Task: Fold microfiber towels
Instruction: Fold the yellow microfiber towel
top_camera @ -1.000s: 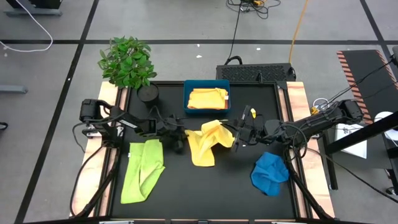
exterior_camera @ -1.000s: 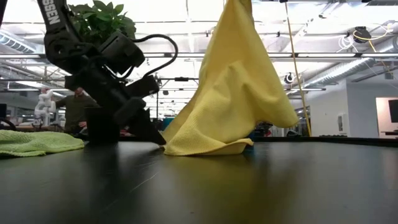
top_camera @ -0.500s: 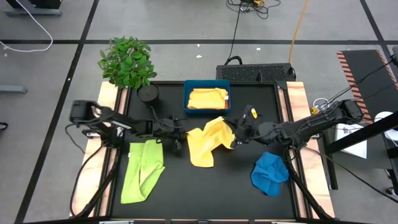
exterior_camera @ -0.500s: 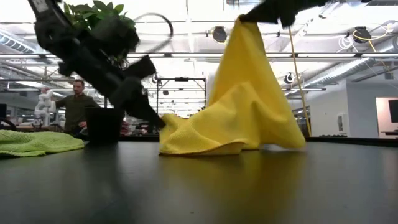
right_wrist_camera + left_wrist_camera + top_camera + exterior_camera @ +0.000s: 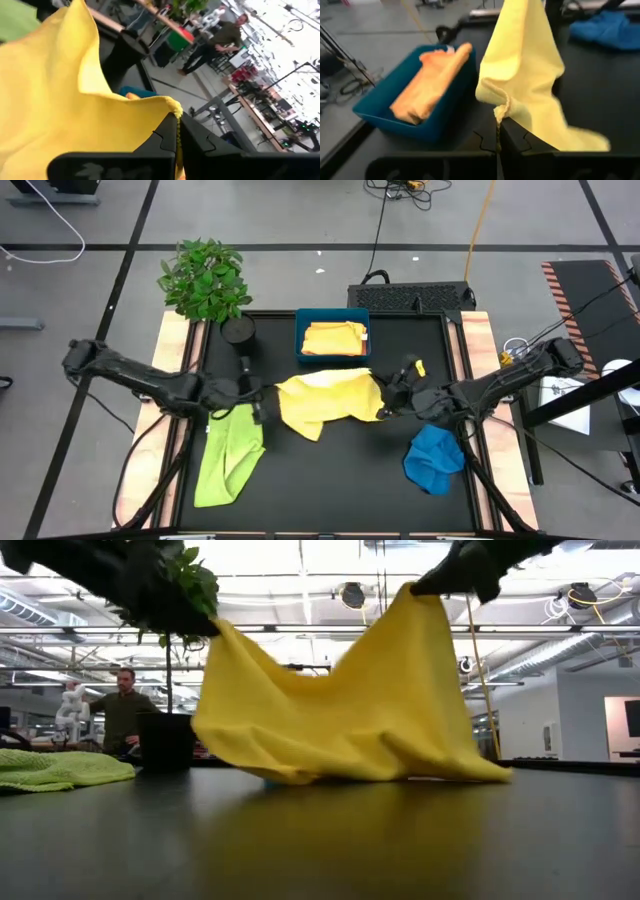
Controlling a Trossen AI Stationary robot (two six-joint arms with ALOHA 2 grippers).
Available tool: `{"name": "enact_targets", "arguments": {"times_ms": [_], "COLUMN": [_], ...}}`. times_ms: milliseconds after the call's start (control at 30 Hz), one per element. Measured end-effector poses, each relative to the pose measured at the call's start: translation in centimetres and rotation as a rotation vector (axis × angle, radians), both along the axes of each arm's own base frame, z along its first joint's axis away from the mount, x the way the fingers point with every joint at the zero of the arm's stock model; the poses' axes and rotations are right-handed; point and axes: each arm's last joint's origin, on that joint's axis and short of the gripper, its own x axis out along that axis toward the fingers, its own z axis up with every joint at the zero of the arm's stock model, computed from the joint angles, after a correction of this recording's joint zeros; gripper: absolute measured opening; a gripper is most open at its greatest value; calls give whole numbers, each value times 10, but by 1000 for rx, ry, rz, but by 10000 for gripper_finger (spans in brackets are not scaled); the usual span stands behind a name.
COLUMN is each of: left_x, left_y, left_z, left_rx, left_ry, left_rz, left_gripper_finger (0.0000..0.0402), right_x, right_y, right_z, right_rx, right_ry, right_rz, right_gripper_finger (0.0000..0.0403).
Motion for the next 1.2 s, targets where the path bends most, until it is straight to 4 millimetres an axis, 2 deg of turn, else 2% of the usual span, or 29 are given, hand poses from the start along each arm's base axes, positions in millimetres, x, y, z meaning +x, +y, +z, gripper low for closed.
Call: {"name": "enact_targets", "arguments": {"times_ms": [267,700,833,967,1100,1200], "left_x": [-23,-25,-24,-23,-22,-23], "left_y": [-22,-69,-87,-104,-114,-110], "left_z": [24,86,93,96,97,93], "left_rx": [37,-29,-38,-76,-111,-96], "left_ry": [-121,-238,-234,-227,-226,-193], "left_rz": [-44,-263,-329,-379,-359,-271], "left_gripper_finger": [1,1,2,1,4,2], "right_x": [-22,-53,-60,-65,-69,-70], "right_y": [18,46,58,69,72,68], "right_z": [20,34,29,28,30,31], "right_rx": [80,252,273,386,460,474], "right_ry": [-126,-230,-161,-170,-219,-271], "right_rz": [84,286,421,516,482,382], "right_gripper_finger": [0,0,0,0,0,0]}}
